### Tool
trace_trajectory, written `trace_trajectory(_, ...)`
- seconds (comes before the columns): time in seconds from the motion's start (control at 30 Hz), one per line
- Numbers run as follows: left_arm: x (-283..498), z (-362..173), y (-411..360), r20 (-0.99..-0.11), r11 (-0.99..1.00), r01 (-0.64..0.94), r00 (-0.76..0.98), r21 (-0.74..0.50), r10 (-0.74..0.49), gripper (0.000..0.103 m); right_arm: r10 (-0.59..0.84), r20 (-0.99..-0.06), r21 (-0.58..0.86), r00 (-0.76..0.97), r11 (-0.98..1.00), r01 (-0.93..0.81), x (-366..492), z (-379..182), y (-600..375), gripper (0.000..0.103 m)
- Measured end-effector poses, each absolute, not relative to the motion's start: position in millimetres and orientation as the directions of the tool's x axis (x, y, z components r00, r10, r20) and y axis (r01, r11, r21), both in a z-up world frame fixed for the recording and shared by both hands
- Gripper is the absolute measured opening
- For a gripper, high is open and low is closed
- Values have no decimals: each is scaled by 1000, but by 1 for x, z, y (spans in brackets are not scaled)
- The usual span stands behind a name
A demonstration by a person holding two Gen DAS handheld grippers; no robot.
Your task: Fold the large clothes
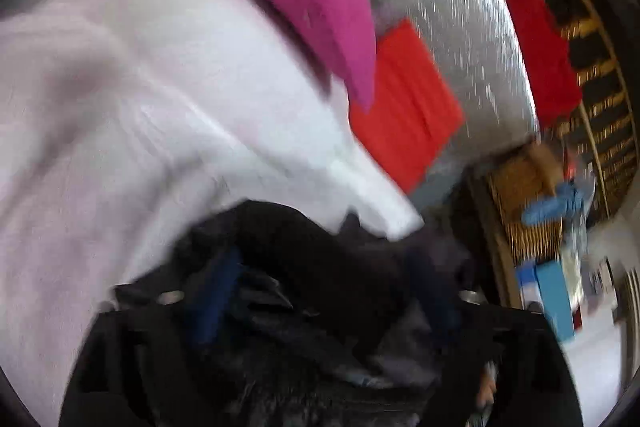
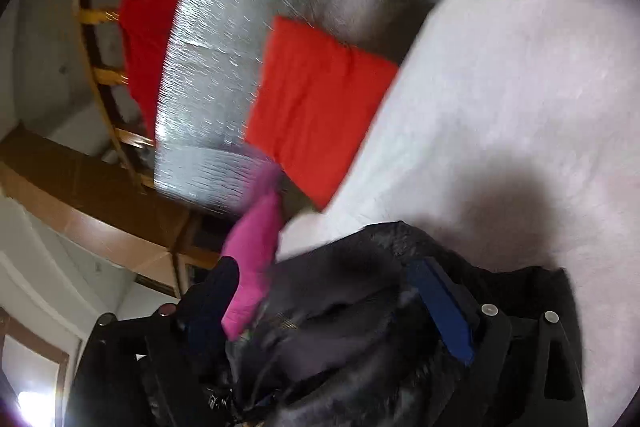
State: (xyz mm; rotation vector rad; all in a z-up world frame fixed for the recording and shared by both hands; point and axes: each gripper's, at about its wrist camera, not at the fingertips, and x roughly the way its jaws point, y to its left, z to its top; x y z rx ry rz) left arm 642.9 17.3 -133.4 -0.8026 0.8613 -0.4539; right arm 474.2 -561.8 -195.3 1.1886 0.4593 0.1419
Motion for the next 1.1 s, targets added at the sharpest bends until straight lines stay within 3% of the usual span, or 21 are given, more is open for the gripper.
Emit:
trace_trajectory(0.07,629,-123,26,-450,610,61,619,-790,-644,92,343,-299,895,890,424,137,457,-182,-562,92)
trace_trajectory(0.23,570,-98,28,-509,699,41,655,-714,-558,92,303,-387,788,871,599,142,411,-152,-538,91)
trace_trajectory(0.3,536,-93,17,-583,786,7,667,-618,-464,92,273,-439,733,856,660,165,400,-144,-522,87)
trace_trajectory(0.43,484,-96,-7,-636,872,-11,689,-489,-348,92,236,-515,631,824,755,178,386,-141,-483,70)
trace_trajectory(0.53,473,-103,-28,-655,923,16,700,-386,-286,92,253,-537,592,805,792,147,380,-145,-456,69)
trace_trajectory(0.63,483,-121,-47,-731,973,18,658,-228,-184,92,259,-582,559,771,816,148,386,-158,-438,69)
trace_trajectory(0.73,499,-151,-56,-802,994,1,591,-111,-90,95,223,-709,513,669,815,270,398,-198,-441,66)
trace_trajectory(0.83,502,-147,-54,-807,995,-21,587,-95,-65,96,268,-692,573,670,768,285,393,-208,-455,65)
trace_trajectory(0.97,487,-129,-42,-788,979,-31,598,-204,-145,95,349,-579,714,737,653,252,360,-191,-473,68)
trace_trajectory(1.1,460,-108,-23,-738,944,-7,626,-329,-253,95,383,-529,776,757,579,250,324,-191,-485,75)
